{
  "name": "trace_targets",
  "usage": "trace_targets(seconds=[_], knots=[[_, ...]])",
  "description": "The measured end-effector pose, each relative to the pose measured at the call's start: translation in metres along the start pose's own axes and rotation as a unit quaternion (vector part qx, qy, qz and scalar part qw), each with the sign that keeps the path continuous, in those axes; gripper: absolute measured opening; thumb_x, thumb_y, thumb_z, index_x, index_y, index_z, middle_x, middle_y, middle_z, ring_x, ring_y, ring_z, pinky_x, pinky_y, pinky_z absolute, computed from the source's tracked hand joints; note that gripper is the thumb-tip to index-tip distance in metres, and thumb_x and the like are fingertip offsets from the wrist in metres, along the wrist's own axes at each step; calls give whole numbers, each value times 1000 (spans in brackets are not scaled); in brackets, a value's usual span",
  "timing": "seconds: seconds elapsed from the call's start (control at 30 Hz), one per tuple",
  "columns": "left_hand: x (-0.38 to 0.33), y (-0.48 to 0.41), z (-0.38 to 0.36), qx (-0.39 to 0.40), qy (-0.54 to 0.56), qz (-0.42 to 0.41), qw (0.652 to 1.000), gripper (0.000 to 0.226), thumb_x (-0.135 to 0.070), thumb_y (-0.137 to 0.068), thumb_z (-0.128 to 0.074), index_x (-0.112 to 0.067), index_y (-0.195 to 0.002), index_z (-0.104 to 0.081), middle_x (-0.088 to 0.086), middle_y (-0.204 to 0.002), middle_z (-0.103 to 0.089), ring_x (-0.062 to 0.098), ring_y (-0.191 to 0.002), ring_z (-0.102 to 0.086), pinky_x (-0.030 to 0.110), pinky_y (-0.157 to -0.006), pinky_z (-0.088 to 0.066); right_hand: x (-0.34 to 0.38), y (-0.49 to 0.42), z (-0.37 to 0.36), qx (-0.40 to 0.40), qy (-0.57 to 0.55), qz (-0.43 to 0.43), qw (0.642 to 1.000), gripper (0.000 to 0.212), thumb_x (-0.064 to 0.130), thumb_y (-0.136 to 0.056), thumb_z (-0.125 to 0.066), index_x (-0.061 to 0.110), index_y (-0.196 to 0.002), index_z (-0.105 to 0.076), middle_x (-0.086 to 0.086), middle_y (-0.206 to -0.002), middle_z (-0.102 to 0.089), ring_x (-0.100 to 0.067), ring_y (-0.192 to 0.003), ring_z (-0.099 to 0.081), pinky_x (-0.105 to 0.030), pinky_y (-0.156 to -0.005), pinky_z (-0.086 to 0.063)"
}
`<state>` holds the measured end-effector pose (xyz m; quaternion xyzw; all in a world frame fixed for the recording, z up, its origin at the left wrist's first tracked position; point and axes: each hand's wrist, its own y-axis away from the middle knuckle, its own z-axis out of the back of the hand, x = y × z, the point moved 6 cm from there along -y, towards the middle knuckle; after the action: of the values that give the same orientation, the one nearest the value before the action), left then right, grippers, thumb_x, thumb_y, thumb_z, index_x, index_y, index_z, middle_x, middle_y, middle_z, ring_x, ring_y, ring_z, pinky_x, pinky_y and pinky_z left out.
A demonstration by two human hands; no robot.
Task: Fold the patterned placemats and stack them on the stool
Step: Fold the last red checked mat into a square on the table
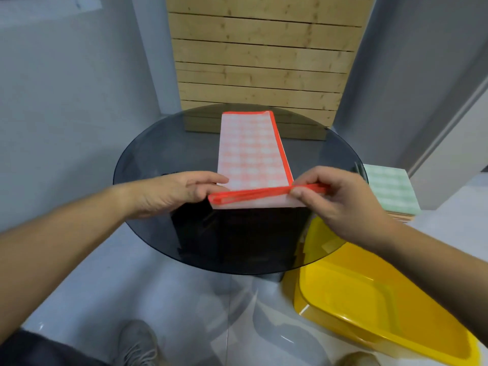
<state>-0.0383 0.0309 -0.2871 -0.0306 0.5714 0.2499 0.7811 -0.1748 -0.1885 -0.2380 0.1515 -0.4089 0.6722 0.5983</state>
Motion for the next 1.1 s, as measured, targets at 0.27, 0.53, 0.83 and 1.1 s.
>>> trace_targets(seconds=[0.27, 0.53, 0.83, 1.1], knots=[[-2, -26, 11, -204, -183, -3, 962, 29, -34, -93, -68, -37, -122, -67, -26, -116, -68, -14, -104, -60, 17, -98, -46, -7, -69, 14, -103, -65, -49, 991, 12, 30, -87, -73, 19, -86, -71, 10, -76, -66, 2, -68, -55, -13, -60, -44], [0, -35, 27, -304, -140, 24, 942, 29, -34, -98, -62, -28, -70, -57, -1, -61, -42, 17, -60, -47, 33, -59, -42, -67, -61, -16, -38, -105, -212, 971, 62, 38, -85, -73, 16, -136, -45, -1, -81, -73, -11, -81, -71, -41, -86, -55], [11, -44, 25, -292, -105, 86, 947, 27, -36, -87, -76, -14, -102, -69, -8, -65, -67, 5, -50, -56, 24, -54, -44, -73, -37, -31, -24, 56, -215, 975, 60, 24, -90, -68, 31, -138, -32, 4, -79, -65, -10, -71, -65, -27, -66, -55], [6, -43, 6, -302, -212, 80, 926, 65, -42, -93, -64, -28, -148, -32, 0, -124, -60, 16, -101, -62, 36, -91, -53, -69, -34, -49, 23, 210, -217, 953, 28, 53, -88, -60, 31, -104, -56, 6, -107, -58, -15, -90, -57, -38, -90, -49]])
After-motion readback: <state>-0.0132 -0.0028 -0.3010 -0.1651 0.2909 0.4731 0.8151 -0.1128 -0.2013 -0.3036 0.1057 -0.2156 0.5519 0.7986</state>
